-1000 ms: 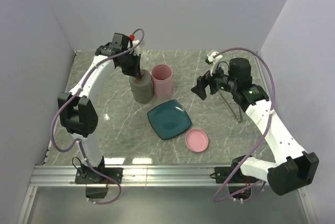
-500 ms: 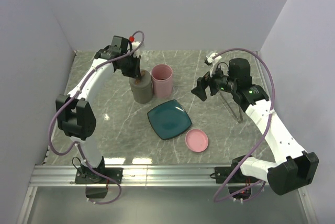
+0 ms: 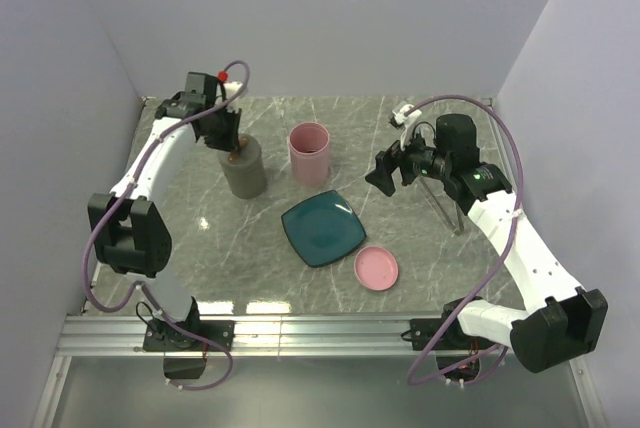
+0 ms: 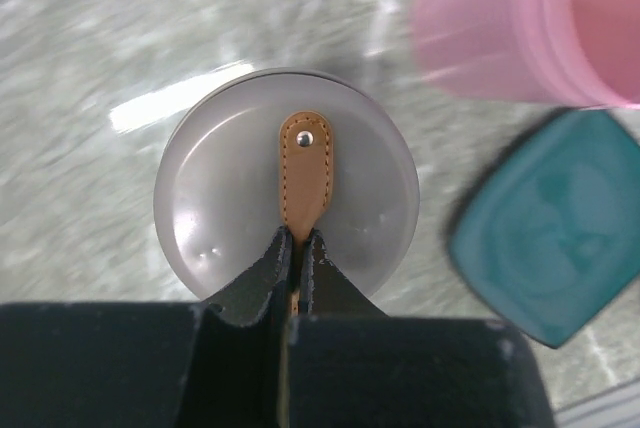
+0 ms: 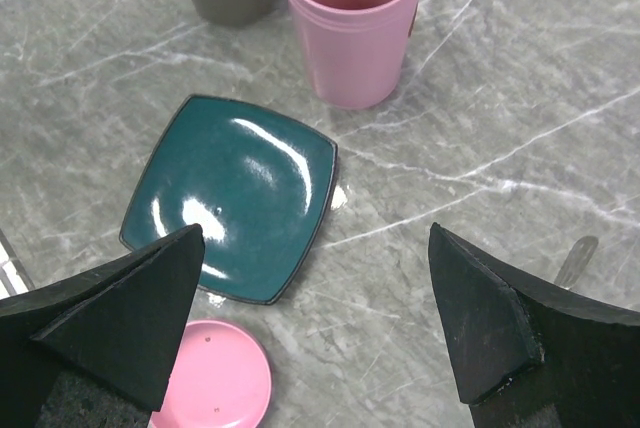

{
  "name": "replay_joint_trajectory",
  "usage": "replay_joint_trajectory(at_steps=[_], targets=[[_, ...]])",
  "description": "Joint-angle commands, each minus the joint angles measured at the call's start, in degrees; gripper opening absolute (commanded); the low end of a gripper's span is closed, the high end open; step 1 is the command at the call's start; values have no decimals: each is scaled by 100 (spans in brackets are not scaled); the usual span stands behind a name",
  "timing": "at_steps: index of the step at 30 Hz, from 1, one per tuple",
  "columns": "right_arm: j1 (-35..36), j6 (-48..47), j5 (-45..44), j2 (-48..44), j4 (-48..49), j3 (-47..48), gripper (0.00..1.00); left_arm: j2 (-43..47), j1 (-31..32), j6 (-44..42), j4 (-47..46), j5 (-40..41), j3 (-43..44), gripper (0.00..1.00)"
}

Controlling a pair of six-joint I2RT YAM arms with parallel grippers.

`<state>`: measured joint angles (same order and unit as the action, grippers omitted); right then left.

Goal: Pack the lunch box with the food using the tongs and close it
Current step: Move the packing box to the center of the board.

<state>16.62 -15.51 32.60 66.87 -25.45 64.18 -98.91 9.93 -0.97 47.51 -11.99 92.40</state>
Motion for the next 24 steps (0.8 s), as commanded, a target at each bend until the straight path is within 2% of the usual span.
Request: replay_joint_trajectory(at_steps=[1, 12, 15, 18, 21, 22, 23, 24], targets=[[-45, -66, 71, -104, 40, -55, 100, 47, -456, -360, 822, 698, -389, 0], [-54, -93, 133, -130, 40, -99, 100, 285, -1528, -984, 1164, 900, -662, 1], [-54, -119, 150, -122, 58, -134, 100, 311, -1609, -1045, 1217, 830, -592, 5], [-54, -154, 194, -104, 14, -117, 100, 338, -1618, -1028, 1235, 751, -478, 14], [-54, -242, 185, -113, -91, -64, 100, 346, -1626, -1001, 1358, 584, -276, 27], [-54, -294, 211, -113, -144, -46, 100, 373, -1626, -1001, 1366, 505, -232, 40], [-71, -434, 220, -113, -266, -29, 100, 408, -1618, -1001, 1367, 487, -170, 41], [-71, -488, 221, -122, -302, -20, 100, 443, -1617, -1001, 1375, 461, -126, 47]])
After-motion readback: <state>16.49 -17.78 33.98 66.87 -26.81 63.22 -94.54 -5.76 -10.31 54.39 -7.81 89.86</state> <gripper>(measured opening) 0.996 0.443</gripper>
